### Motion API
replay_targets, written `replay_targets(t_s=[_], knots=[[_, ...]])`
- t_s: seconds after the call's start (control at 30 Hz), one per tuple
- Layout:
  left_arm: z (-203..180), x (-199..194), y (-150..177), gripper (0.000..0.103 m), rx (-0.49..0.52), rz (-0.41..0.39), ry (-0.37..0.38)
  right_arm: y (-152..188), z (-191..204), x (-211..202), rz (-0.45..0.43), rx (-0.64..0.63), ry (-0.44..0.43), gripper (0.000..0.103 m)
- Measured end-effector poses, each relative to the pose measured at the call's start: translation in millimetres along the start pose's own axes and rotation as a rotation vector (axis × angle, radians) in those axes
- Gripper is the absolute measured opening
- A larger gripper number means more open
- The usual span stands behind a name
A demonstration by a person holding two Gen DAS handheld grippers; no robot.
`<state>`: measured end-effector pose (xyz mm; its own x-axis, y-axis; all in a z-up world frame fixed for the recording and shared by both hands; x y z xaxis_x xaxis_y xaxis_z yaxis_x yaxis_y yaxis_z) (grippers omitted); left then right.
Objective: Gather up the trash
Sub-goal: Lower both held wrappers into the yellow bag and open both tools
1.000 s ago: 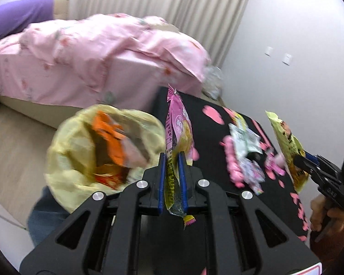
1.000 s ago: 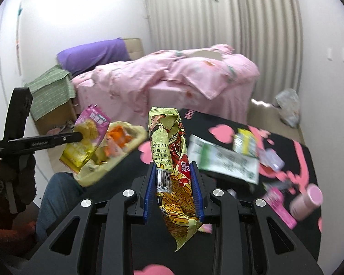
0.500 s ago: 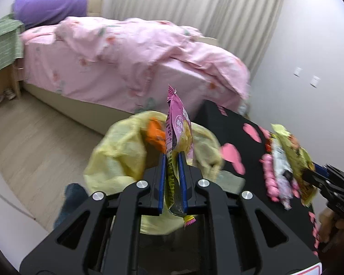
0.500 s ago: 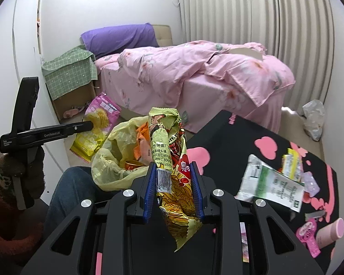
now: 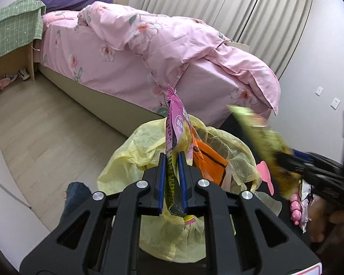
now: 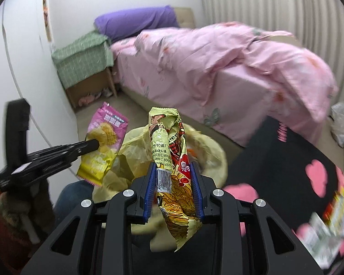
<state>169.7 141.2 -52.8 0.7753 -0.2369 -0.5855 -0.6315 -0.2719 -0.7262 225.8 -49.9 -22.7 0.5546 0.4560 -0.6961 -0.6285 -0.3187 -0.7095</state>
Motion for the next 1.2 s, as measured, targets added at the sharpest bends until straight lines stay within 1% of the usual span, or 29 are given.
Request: replay_targets(t_s=[0.13,0.23,0.3,0.37,0.4,0.47,0.53,0.6,0.63,0.73,0.87,0.9,1.0,1.1,1.17,1.2], knots=[[3.3,23.5,-4.0,0.011,-0.020,0.048,0.040,-11.9,-7.6,53.5,0.091,-0.003,-0.019,0.028],[8.5,49.0,-3.0,0.011,-0.044,0.101,0.024,-13.7,-20.4,88.2,0.174,0.036,-0.040,0.028],[8.0,64.0,1.5,0.011,-0.045,0.149,0.019,-8.9,-24.0,105.0,0.242,0.052,-0.072,0.028],[5.1,71.8,8.2,0.011,-0.018,0.174,-0.009,-1.5,-18.8,115.2,0.301,0.021,-0.104,0.028],[4.5,73.7,10.1,0.011,-0.009,0.180,-0.013,3.3,-12.9,118.6,0.326,-0.017,-0.125,0.028],[5.5,75.2,12.9,0.011,-0.007,0.191,-0.018,8.0,-8.9,121.3,0.348,-0.055,-0.134,0.028],[8.0,76.5,13.8,0.011,-0.023,0.202,-0.008,9.6,-11.0,121.6,0.342,-0.068,-0.117,0.028],[9.4,78.5,15.0,0.011,-0.042,0.215,0.014,8.0,-16.4,120.7,0.316,-0.056,-0.079,0.028],[9.1,80.0,15.1,0.011,-0.045,0.220,0.023,7.9,-17.8,119.2,0.305,-0.051,-0.075,0.028],[6.0,85.9,15.8,0.011,-0.033,0.230,0.026,9.0,-22.5,114.3,0.265,-0.028,-0.071,0.028],[6.7,91.6,15.5,0.011,-0.046,0.244,0.028,9.8,-26.8,101.3,0.195,0.003,-0.058,0.029],[6.4,91.2,15.3,0.011,-0.046,0.243,0.027,10.1,-28.1,97.9,0.178,0.008,-0.057,0.030],[6.5,86.9,13.9,0.011,-0.059,0.235,0.027,12.9,-28.0,91.7,0.159,0.025,-0.063,0.030],[6.5,78.1,13.0,0.023,-0.049,0.219,0.008,15.0,-29.7,87.2,0.151,0.055,-0.067,0.031],[6.4,68.7,11.1,0.037,-0.047,0.202,0.001,14.5,-29.6,85.5,0.148,0.064,-0.072,0.035],[6.9,63.8,9.9,0.040,-0.050,0.190,0.002,14.3,-28.6,83.5,0.152,0.065,-0.073,0.036]])
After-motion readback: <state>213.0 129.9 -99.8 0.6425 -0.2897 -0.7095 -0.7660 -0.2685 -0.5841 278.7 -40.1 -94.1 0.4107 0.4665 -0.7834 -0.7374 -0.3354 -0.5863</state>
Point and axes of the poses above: each gripper's, at about its wrist camera, not at the fingertips, and x roughly the way its jaws point, z to its left, y to its underside, the point moved 2 cm from there along x, roughly the way its jaws point, and after that the axes turned 2 degrees about y, right-handed, at the moved point
